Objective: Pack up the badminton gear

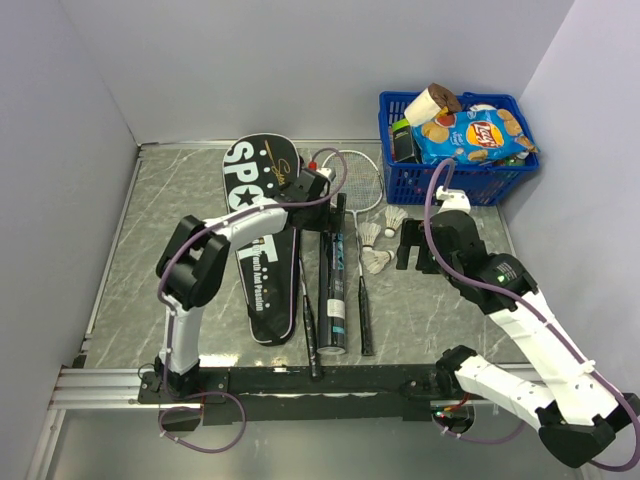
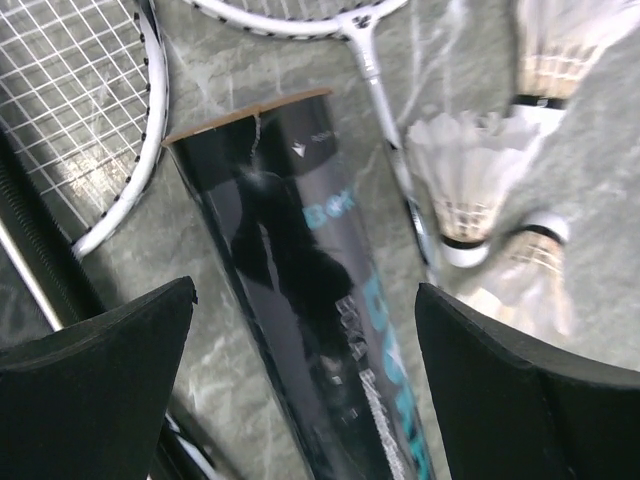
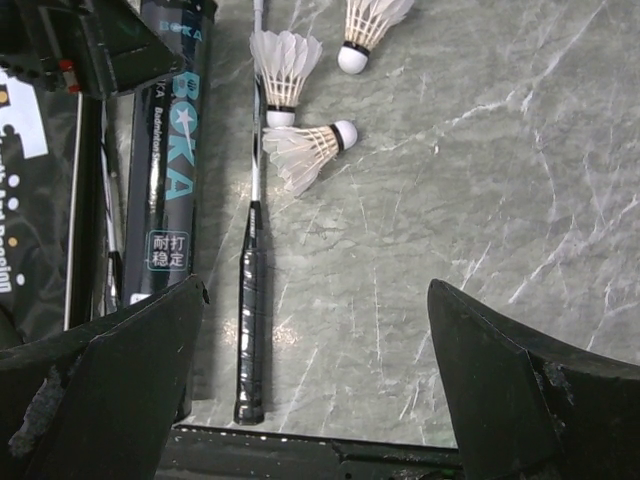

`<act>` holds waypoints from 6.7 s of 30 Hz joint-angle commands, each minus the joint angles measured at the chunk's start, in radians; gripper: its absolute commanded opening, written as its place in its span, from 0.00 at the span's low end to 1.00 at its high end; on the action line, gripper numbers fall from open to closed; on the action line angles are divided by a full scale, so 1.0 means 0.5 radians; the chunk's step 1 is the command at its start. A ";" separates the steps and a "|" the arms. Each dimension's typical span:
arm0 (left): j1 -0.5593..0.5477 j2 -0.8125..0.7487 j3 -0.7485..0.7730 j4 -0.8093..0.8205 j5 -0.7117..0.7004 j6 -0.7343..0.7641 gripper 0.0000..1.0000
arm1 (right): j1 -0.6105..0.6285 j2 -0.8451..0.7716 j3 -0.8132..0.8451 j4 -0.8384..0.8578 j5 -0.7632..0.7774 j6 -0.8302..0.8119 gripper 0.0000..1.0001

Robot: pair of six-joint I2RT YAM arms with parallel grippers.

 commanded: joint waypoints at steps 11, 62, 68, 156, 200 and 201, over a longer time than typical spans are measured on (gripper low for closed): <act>-0.101 0.271 0.212 -0.138 -0.212 0.127 0.97 | -0.006 -0.062 -0.104 0.061 -0.052 0.004 1.00; -0.568 -1.403 -0.143 -1.059 -0.918 1.155 0.41 | -0.006 -0.013 0.043 0.055 -0.212 -0.106 1.00; -0.580 -1.692 -0.511 -0.835 -0.744 1.225 0.45 | -0.006 -0.080 -0.022 0.076 -0.285 -0.165 1.00; -0.838 -2.294 -1.629 0.439 0.297 1.002 0.46 | 0.258 0.101 -0.111 0.908 -2.169 0.173 0.00; -0.899 -2.343 -1.638 0.427 0.245 0.870 0.46 | -0.960 0.380 -0.279 0.343 -0.501 0.237 0.00; -0.902 -2.328 -1.626 0.414 0.254 0.864 0.46 | -0.972 0.441 -0.292 0.356 -0.412 0.264 0.00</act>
